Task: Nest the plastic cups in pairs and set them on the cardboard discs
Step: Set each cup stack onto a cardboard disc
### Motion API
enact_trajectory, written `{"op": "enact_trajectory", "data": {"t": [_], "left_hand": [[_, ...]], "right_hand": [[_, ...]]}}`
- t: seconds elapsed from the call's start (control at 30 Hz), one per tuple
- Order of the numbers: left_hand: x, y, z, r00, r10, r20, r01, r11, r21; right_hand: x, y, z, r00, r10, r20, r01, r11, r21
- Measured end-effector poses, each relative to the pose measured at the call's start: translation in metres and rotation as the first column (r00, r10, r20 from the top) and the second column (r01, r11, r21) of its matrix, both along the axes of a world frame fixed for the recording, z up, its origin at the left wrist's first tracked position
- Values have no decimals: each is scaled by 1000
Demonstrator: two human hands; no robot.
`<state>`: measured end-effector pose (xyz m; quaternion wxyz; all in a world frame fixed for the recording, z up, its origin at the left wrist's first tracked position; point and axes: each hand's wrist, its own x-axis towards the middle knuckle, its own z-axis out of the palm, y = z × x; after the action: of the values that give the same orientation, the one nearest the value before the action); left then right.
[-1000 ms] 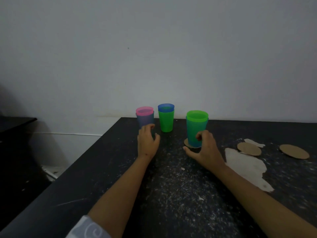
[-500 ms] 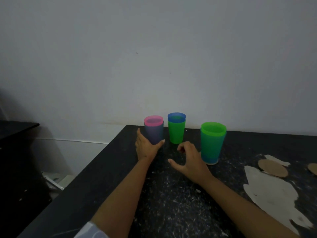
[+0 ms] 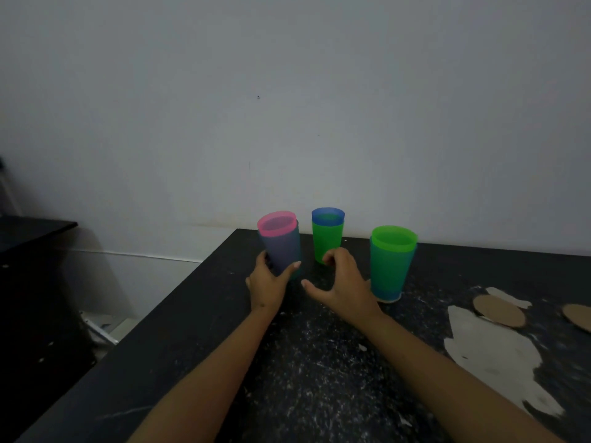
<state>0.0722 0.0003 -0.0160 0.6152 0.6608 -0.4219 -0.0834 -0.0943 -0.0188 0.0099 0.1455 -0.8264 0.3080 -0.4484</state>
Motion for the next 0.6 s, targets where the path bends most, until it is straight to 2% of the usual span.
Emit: {"op": "enact_trajectory", "data": {"t": [0.07, 0.23, 0.47, 0.6], "left_hand": [[-6, 16, 1, 999, -53, 9, 53, 998, -31], [-28, 45, 9, 978, -165, 126, 175, 981, -81], [-109, 64, 30, 897, -374, 236, 392, 919, -34], [-168, 57, 34, 851, -478, 217, 500, 864, -59]], "right_hand": [[-1, 7, 6, 999, -7, 35, 6, 999, 34], [-17, 23, 26, 988, 18, 151, -54, 971, 234], [-83, 41, 43, 972, 35, 233, -95, 964, 250], [-139, 44, 47, 958, -75, 278, 8, 972, 233]]}}
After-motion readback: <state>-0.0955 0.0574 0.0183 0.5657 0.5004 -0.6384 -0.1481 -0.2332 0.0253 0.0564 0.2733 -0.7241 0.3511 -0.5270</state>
